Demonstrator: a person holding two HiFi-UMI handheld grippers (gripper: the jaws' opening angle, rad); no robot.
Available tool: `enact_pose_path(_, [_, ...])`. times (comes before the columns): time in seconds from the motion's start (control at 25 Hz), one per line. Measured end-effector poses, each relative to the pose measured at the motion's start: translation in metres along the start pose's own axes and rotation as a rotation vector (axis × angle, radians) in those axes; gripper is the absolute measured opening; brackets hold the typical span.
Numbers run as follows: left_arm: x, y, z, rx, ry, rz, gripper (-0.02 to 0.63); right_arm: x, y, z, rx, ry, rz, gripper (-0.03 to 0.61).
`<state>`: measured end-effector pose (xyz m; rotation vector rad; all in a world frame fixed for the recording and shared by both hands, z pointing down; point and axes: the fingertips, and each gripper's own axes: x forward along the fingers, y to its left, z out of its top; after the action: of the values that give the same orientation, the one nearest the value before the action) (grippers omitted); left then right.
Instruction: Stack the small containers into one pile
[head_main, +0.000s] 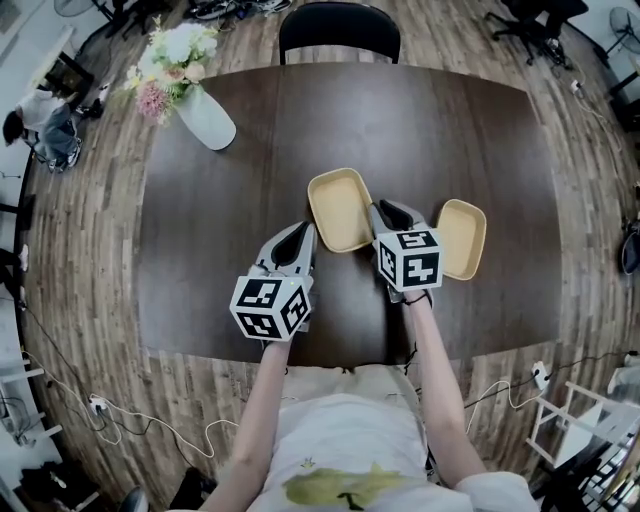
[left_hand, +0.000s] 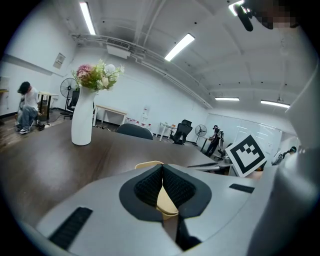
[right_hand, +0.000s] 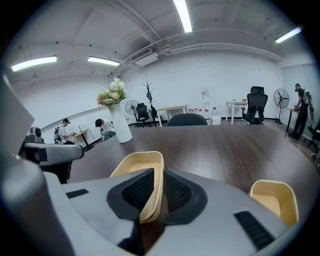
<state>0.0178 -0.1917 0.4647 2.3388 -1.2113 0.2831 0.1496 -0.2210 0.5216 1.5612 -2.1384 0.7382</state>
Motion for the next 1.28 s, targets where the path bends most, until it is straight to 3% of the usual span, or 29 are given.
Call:
enact_pose_path(0.2, [0.003,-0.022,0.002,0.020,-0.011,-0.026,0.025,-0.022,-0.008,-0.003,0.004,-0.027,-0.004,0.035])
enact_pose_path(0.72, [0.019,-0.090,-0.008,0.063,-0.010,-0.109,0.025,-0.081,-0.059,-0.014,0.114,-0.105,-0.057,0.029])
enact_pose_path(1.28, [0.057,-0.148,-0.030,0.101,0.112,-0.292,0.025,-0.134,-0.147,-0.057,0.267,-0.097,-0.332,0.041])
